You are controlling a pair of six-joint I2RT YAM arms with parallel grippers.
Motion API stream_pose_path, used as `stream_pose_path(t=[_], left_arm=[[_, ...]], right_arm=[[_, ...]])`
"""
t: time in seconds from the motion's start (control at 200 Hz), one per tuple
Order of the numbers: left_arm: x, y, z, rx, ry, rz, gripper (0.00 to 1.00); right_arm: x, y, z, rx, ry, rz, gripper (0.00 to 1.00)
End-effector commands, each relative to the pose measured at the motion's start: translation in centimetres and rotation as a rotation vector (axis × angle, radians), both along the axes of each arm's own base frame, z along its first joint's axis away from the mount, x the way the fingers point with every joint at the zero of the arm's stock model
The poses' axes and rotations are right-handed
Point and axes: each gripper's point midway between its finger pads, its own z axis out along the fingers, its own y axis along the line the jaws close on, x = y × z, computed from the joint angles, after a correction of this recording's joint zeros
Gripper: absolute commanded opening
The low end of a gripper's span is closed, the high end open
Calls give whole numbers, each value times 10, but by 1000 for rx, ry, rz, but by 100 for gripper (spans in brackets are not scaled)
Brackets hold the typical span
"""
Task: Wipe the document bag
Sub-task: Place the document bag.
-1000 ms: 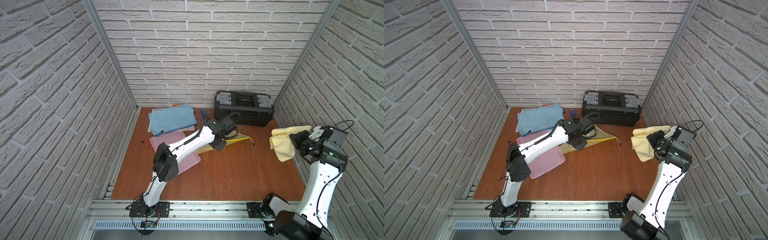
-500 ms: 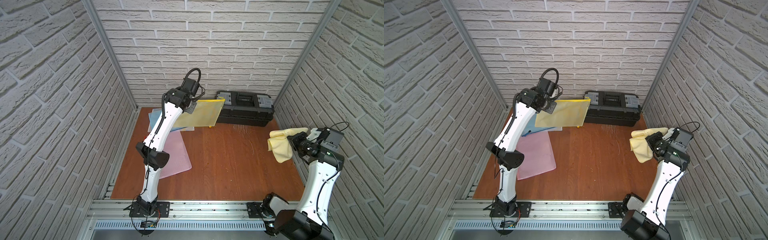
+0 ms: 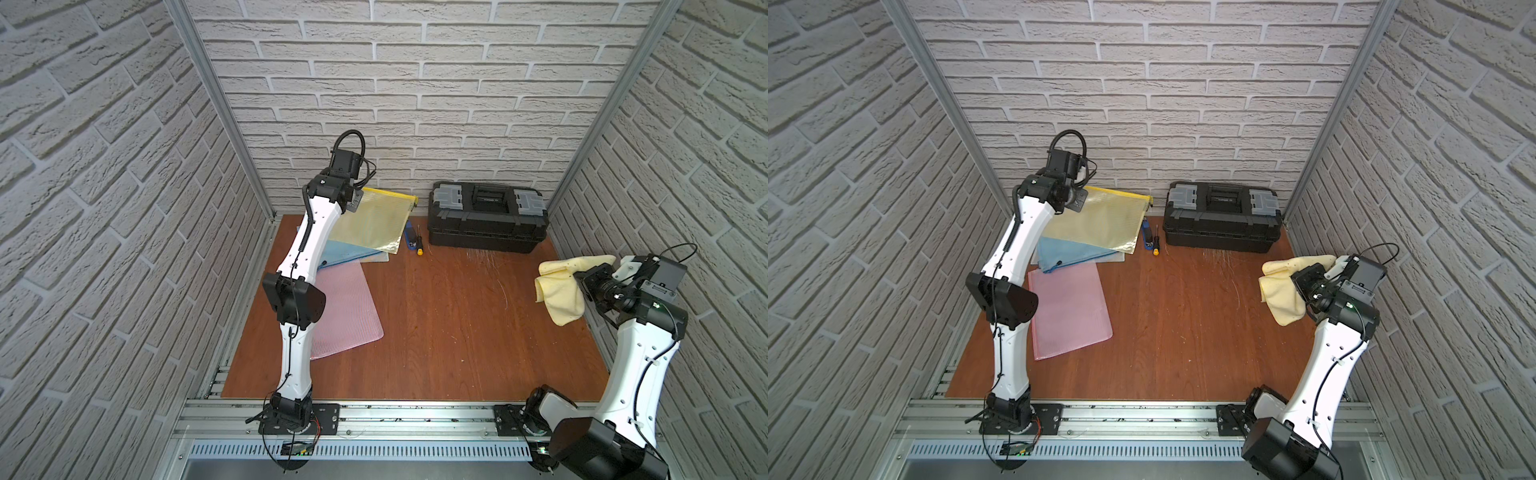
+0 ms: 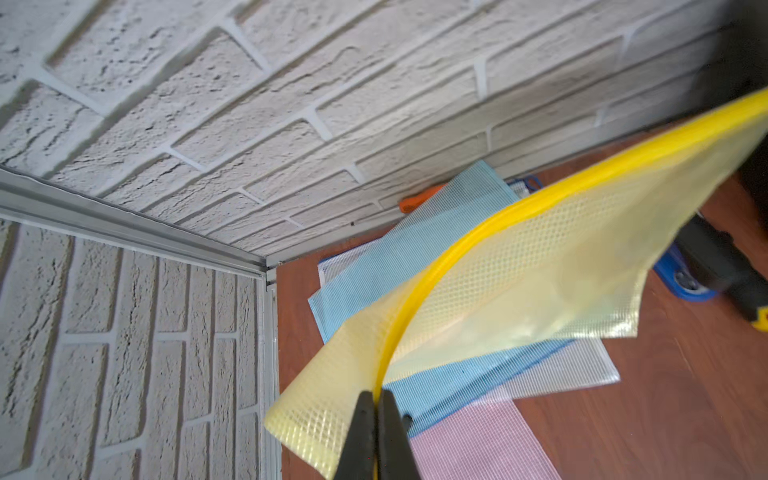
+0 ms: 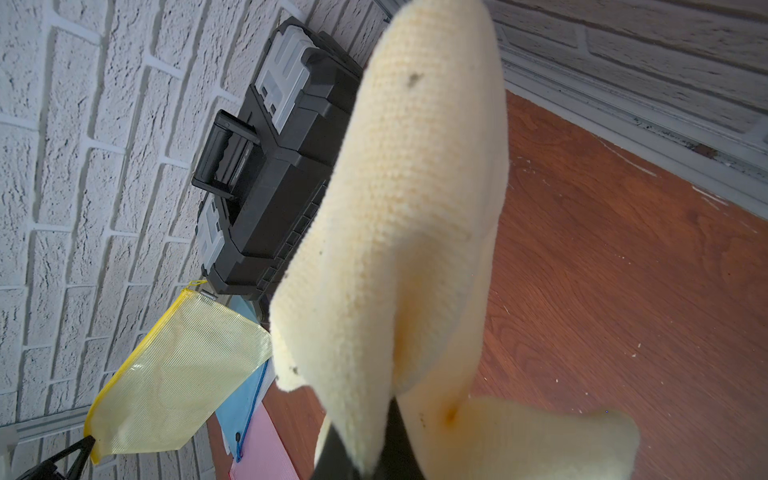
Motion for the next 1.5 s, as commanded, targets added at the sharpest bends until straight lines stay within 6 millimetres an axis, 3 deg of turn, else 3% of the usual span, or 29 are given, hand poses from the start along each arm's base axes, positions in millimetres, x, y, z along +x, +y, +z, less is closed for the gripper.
stream_pose_path(t=[0.0,0.235,0.445,0.52,0.595,0.655,0.76,0.845,0.925,1.095,1.21,1.32,1.495], left_arm=[[28,19,30,-68,-142,30,0],[43,62,-38,-67,-13,128,0],[42,76,-90,-83,92,183,0],[43,85,-104,-87,116,220,11],[42,96,-118,-90,144,264,14],[41,105,-129,-88,164,296,28],[37,128,-138,-45,167,394,97],[33,138,-127,-18,122,443,98],[26,143,-94,-19,13,476,98],[-23,147,9,-54,-269,540,98],[-71,145,36,-56,-326,572,98],[-114,142,18,-83,-251,574,98],[-177,116,-59,-127,5,566,98]], right_arm=[[6,-1,3,-11,-36,16,2],[6,-1,-5,-2,-22,18,2],[9,-1,-7,15,-29,22,2],[10,0,-8,23,-35,25,2],[10,1,-8,26,-37,29,2],[9,1,-9,23,-35,33,2],[8,2,-10,20,-28,39,2],[8,3,-11,23,-28,43,2],[8,4,-14,29,-27,46,2],[8,10,-19,48,-31,68,2],[9,19,-13,29,-61,106,2],[11,35,-5,-20,-75,165,2],[28,95,-3,-70,-77,368,2]])
